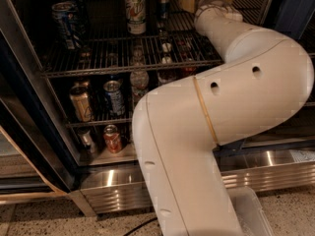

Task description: Pick green can from top shelf of fridge

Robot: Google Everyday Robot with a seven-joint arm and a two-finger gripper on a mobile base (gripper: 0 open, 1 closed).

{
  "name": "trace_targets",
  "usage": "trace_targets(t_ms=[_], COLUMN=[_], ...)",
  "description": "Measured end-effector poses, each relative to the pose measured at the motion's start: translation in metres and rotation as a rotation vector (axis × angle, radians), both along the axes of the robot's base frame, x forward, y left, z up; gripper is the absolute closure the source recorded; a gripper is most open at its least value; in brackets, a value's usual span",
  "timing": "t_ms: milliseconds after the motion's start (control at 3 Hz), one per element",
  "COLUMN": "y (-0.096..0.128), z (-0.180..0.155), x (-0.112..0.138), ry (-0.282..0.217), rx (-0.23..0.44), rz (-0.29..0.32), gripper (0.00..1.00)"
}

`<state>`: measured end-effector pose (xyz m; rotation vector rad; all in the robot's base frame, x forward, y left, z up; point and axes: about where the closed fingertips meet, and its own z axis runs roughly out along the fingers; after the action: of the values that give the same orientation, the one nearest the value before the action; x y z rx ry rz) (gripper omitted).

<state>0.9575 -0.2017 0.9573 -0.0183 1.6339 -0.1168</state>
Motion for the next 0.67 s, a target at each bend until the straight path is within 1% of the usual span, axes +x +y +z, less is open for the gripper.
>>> trace_targets(t_ms=[333,667], y=[-0.0116,-0.0099], z=[-0.0044,-0.0045], x=[0.0289,0.0341], ry=[-0.014,-0.019], rx=[-0.019,-0.024], rz=[-0.036,-0.039], gripper=[0.0,0.0])
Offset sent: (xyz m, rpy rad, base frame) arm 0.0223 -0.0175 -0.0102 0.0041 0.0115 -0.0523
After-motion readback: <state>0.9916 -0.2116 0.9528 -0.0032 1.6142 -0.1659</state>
